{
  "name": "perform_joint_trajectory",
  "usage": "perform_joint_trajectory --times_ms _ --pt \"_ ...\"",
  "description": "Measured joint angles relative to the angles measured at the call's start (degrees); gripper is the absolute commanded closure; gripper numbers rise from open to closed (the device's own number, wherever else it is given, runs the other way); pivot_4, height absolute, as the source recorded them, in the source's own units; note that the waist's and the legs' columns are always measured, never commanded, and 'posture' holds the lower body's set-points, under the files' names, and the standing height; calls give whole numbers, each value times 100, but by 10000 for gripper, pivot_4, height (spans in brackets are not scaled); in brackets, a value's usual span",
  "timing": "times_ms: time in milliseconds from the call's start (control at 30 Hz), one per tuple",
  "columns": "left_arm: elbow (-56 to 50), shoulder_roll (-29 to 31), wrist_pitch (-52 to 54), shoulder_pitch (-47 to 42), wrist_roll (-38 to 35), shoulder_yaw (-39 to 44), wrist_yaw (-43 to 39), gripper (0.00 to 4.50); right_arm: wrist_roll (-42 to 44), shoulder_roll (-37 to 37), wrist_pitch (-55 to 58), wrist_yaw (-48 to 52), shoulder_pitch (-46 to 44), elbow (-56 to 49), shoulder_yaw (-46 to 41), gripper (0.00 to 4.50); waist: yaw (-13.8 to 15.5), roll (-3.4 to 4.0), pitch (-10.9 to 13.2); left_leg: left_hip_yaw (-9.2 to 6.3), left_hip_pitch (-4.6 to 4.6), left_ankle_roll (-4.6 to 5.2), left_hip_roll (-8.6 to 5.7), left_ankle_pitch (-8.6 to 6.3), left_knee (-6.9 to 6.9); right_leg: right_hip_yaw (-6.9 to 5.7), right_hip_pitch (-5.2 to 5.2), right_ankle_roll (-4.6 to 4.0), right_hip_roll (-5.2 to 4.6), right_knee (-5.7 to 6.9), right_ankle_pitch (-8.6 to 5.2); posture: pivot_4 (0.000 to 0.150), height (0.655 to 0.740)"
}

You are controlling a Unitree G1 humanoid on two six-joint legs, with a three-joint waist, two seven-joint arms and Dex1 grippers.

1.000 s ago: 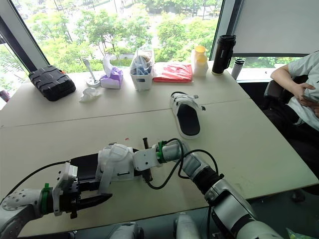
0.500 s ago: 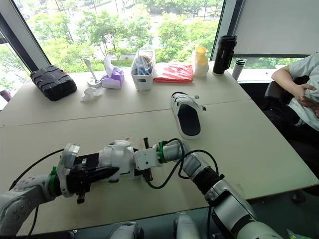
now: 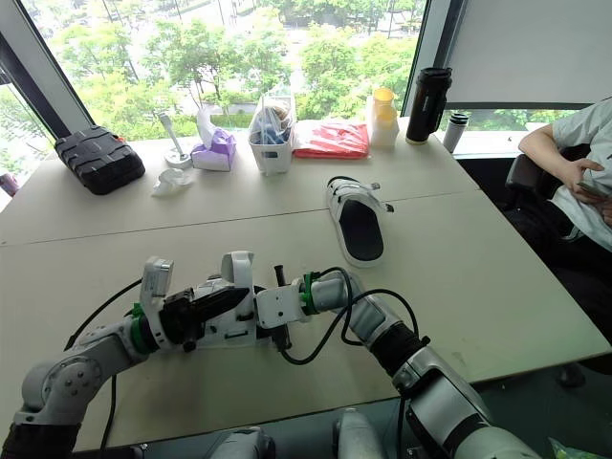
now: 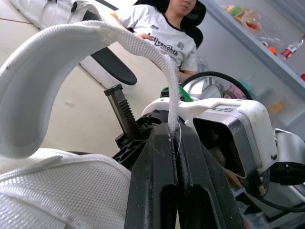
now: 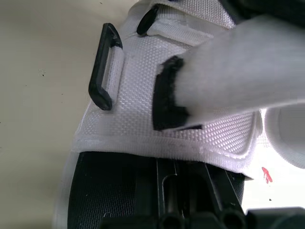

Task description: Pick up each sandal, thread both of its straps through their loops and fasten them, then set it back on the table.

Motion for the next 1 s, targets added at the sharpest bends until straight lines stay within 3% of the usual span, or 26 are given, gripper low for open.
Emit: perform_joint_trajectory --times_ms 400,1000 --pt "-134 117 309 554 -457 303 15 44726 0 -6 25 -10 14 -17 -4 45000 2 0 0 0 0 0 0 0 1 0 1 -7 0 -1 -5 1500 7400" --pt "474 301 -511 144 477 8 -658 44726 -2 -8 97 -11 43 -91 -1 45000 0 2 -2 1 0 0 -1 0 -1 0 1 -8 0 -2 -5 1500 7400"
